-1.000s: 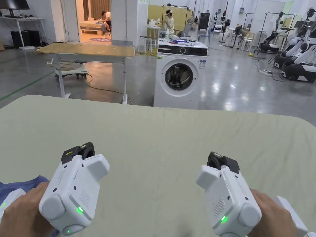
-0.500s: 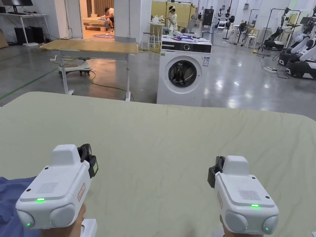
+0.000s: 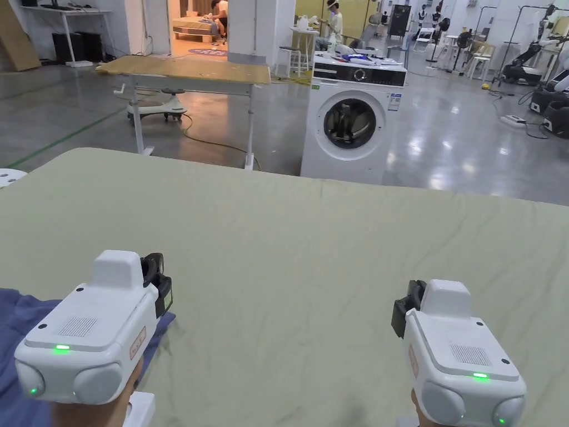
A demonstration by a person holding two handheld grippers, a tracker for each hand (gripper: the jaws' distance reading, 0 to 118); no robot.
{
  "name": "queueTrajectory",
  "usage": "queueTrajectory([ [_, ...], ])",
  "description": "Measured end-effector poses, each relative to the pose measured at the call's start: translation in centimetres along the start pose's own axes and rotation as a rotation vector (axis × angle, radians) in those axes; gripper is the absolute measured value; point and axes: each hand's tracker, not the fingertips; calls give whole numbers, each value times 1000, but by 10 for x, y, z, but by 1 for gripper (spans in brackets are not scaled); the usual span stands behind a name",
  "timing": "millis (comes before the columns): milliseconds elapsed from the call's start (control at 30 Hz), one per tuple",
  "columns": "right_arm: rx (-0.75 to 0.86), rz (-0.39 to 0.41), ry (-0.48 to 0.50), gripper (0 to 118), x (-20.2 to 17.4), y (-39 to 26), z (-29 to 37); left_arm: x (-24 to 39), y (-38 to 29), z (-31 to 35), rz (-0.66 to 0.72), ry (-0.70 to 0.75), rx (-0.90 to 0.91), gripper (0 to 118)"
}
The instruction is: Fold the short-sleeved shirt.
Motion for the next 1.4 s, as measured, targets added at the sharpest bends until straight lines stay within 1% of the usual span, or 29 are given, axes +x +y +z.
queueTrajectory([
  [100,-7,27,18,4,-5,-1,-1,-28,1,7,-4,23,-68,0],
  [233,-31,53,44,4,-14,-5,-7,-75,3,16,-15,100,-232,0],
  [300,-41,55,57,4,-17,-8,-8,-106,-2,13,-1,114,-312,0],
  [367,-51,62,66,4,-21,-12,-10,-132,-9,11,43,115,-403,0],
  [433,-64,63,73,4,-24,-16,-12,-148,-17,10,61,127,-501,0],
  [467,-72,60,77,4,-25,-17,-13,-155,-23,7,51,141,-524,4],
  [500,-78,56,82,4,-26,-18,-12,-163,-29,4,42,149,-562,12],
  [533,-82,56,85,4,-27,-19,-12,-166,-33,4,53,138,-589,25],
  [567,-84,59,85,4,-28,-19,-12,-171,-39,0,66,137,-622,48],
  [600,-87,65,86,4,-29,-20,-12,-176,-46,-4,83,141,-659,62],
  [633,-89,70,87,4,-28,-21,-13,-181,-53,-8,104,133,-686,66],
  [700,-94,76,89,4,-28,-22,-13,-182,-62,-11,142,121,-731,68],
  [767,-99,81,88,4,-27,-23,-13,-183,-76,-18,158,76,-799,76],
  [833,-104,86,85,4,-26,-25,-13,-180,-89,-23,132,83,-870,76],
  [867,-107,88,84,4,-26,-25,-13,-176,-93,-23,82,83,-870,75],
  [900,-112,91,81,4,-24,-26,-13,-170,-92,-21,19,70,-834,74],
  [933,-115,92,80,4,-24,-28,-13,-166,-89,-21,-3,83,-837,71],
  [1000,-122,96,78,4,-23,-30,-13,-158,-83,-20,9,91,-845,48],
  [1067,-128,97,76,4,-23,-32,-13,-152,-82,-18,-37,93,-835,40],
  [1100,-131,96,75,4,-23,-33,-13,-146,-82,-18,-82,118,-834,37],
  [1200,-140,91,76,4,-24,-36,-13,-144,-87,-15,-142,133,-824,0],
  [1300,-144,91,79,4,-25,-37,-14,-146,-83,-8,-111,124,-804,0],
  [1400,-144,90,79,4,-25,-37,-13,-151,-76,-2,-98,134,-731,0],
])
